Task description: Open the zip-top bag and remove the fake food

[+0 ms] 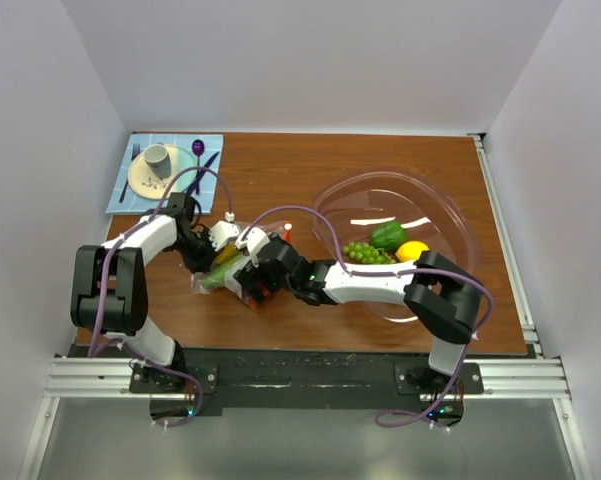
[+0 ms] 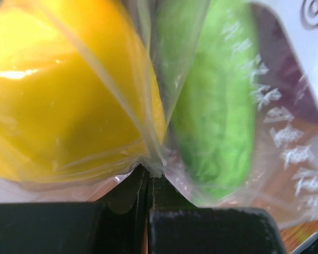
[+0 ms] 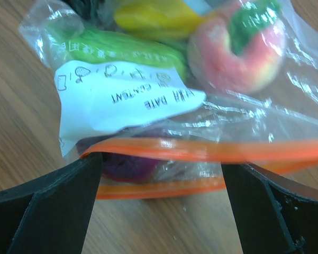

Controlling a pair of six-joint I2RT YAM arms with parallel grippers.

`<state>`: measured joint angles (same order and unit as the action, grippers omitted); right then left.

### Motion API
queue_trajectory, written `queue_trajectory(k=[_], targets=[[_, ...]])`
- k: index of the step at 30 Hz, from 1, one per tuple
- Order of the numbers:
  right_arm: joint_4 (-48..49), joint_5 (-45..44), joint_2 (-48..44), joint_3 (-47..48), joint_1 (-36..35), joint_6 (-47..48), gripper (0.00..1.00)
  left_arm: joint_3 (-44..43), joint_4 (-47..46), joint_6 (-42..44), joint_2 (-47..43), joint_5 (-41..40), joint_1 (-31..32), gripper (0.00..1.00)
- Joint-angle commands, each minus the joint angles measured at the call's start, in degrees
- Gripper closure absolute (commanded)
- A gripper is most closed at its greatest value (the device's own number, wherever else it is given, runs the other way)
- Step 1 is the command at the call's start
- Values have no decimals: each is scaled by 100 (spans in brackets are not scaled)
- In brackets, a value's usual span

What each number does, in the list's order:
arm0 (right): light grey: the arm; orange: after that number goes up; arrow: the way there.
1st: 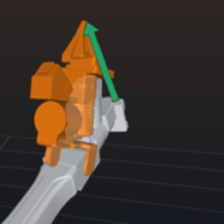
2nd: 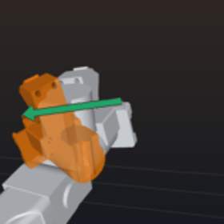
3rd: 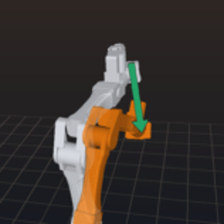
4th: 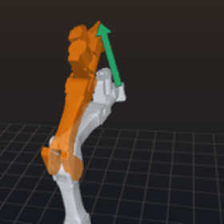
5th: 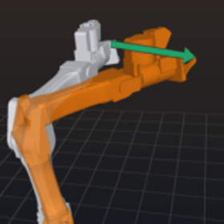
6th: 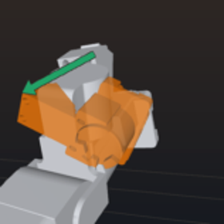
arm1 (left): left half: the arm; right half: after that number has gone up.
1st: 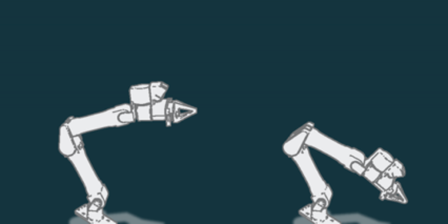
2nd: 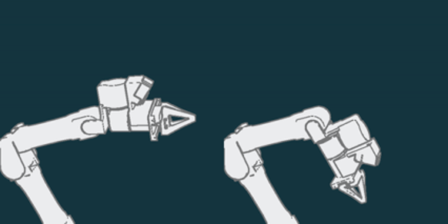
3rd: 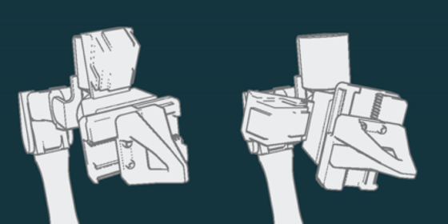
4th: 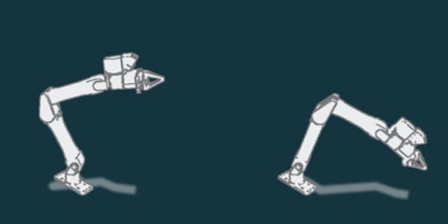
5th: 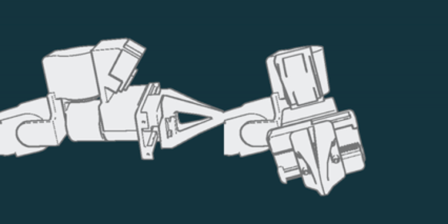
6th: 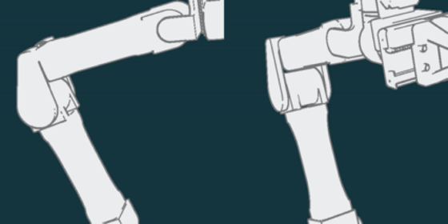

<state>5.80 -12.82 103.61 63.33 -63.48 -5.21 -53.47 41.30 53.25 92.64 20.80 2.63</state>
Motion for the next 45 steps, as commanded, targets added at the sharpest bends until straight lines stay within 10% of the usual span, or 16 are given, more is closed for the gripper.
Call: queue_trajectory(k=[1,15,25,38,45], targets=[[491,270,264,285,-15,-304,1,-85,80,-140,-115,153,149,100],[852,508,599,207,-15,-595,3,74,220,-105,-334,82,299,100],[159,-50,-876,-198,-24,-331,98,74,511,28,-466,197,282,100],[-2714,-4400,-2714,-691,292,-1883,87,-725,1247,-237,-791,363,264,100],[-3059,-4204,-2768,-796,1856,-2362,68,-2201,2706,-184,-1002,1417,290,100]])
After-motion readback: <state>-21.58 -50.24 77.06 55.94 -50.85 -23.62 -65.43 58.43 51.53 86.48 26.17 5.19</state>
